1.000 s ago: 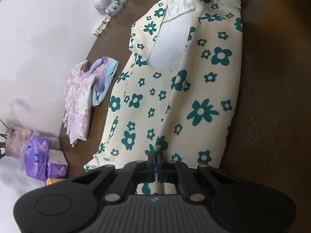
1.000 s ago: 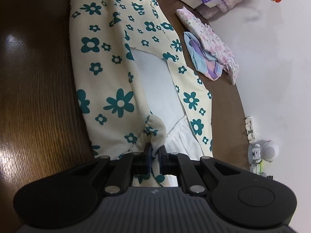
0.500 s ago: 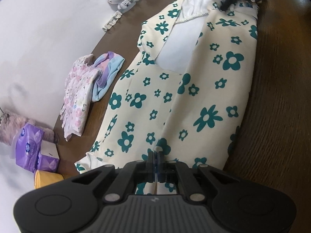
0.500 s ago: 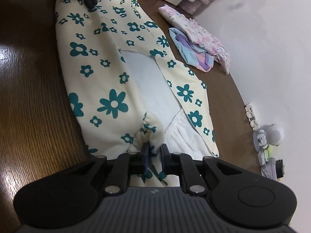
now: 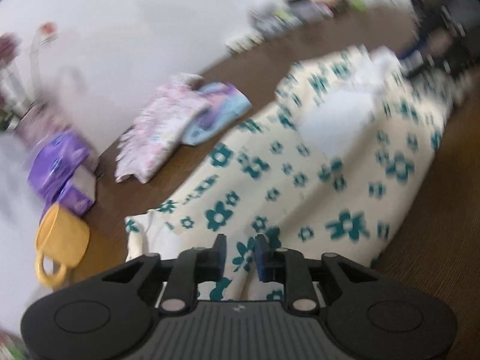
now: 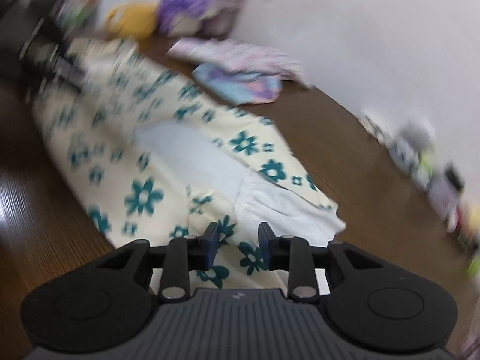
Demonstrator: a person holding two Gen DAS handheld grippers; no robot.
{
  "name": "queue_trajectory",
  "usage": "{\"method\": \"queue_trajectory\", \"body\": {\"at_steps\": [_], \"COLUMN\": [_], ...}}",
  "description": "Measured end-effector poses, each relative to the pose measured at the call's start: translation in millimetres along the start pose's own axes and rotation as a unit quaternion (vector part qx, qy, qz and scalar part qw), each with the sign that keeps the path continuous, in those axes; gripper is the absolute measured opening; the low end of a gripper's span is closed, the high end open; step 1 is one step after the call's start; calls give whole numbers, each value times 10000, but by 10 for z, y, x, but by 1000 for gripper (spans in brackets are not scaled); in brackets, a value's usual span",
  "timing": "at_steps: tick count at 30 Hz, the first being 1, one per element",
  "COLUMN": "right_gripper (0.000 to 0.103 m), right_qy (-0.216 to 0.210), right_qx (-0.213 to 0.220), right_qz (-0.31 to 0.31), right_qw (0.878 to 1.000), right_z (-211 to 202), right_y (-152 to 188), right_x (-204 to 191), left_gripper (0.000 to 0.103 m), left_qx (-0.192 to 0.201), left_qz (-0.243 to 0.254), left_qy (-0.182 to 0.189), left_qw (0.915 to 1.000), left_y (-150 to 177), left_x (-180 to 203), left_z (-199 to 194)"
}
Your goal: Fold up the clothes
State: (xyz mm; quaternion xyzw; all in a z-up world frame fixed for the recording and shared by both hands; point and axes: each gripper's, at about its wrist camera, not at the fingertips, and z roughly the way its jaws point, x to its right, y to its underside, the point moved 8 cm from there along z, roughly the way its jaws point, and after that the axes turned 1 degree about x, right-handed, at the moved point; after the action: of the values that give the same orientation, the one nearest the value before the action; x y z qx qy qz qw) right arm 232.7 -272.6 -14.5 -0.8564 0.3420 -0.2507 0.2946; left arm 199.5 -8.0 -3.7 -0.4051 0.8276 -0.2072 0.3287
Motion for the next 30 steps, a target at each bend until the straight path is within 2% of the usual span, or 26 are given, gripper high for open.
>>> {"method": "queue_trajectory", "body": {"at_steps": [3,7,12,14,18,21,24,27,30], "right_gripper": [29,29,29,29,29,29,29,29,31], "right_qy": [-163,-238,-620,-790,-891,-804,-813,-843,-807], "right_qx": [254,567,875,899,908,777,563,538,533], "right_qz": [655,1039,1057,984,761,719,886,1018,1067], "right_qw": [9974,9927,9886,9879,9890,9911,9911,9898,9896], "right_z": [-117,-235,-222,-126,110,278,408,435,433], "right_y": [-1,-72,-263,-332,-452,-471,-407,-373,-372], "right_x": [52,-69,-465,-673,-1044,-1165,-1170,-1164,-1163], "left_gripper": [24,24,24,24,24,24,24,26,32], "left_qx": [308,490,482,476,520,603,763,755,663], "left_qz": [-556,-1078,-1431,-1544,-1682,-1733,-1748,-1776,-1699], "left_qy": [68,351,670,670,632,614,412,-4,-433], "left_qw": [9980,9923,9863,9846,9824,9811,9808,9812,9823], "left_y": [1,65,152,185,227,273,375,527,677], "left_x": [-54,42,248,268,246,192,51,-161,-351], "left_z": [-165,-298,-258,-209,-186,-264,-458,-637,-743]}}
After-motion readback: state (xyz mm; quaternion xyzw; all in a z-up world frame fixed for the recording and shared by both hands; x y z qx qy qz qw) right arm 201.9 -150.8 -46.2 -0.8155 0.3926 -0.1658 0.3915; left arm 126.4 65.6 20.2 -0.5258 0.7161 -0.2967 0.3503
